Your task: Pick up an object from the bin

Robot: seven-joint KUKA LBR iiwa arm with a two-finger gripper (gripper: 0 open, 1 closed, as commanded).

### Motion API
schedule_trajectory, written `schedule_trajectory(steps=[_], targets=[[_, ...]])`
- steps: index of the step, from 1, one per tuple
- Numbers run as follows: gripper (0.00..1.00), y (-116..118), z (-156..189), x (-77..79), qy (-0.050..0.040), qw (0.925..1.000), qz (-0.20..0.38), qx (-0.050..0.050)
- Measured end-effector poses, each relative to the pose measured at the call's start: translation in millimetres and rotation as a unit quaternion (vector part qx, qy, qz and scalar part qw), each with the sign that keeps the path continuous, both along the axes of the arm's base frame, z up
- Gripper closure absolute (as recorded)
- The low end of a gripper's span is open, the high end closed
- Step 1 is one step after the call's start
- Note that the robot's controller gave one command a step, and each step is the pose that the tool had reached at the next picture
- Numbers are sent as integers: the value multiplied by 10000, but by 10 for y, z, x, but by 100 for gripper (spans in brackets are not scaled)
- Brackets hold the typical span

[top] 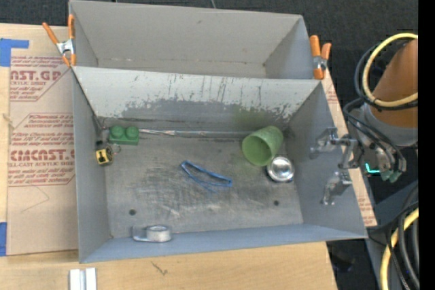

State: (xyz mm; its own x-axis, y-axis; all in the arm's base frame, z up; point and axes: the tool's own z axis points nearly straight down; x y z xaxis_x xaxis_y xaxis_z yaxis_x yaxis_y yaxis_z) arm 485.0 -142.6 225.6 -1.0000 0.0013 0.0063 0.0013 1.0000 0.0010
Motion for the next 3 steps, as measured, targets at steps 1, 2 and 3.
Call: schedule_trajectory(steps=[1,2,3], targets=[[0,539,-1480,321,-9,9971,763,14],[0,1670,-1139,340,-46,9891,1469,18],[0,1798,-1531,860,-38,9315,3638,11]])
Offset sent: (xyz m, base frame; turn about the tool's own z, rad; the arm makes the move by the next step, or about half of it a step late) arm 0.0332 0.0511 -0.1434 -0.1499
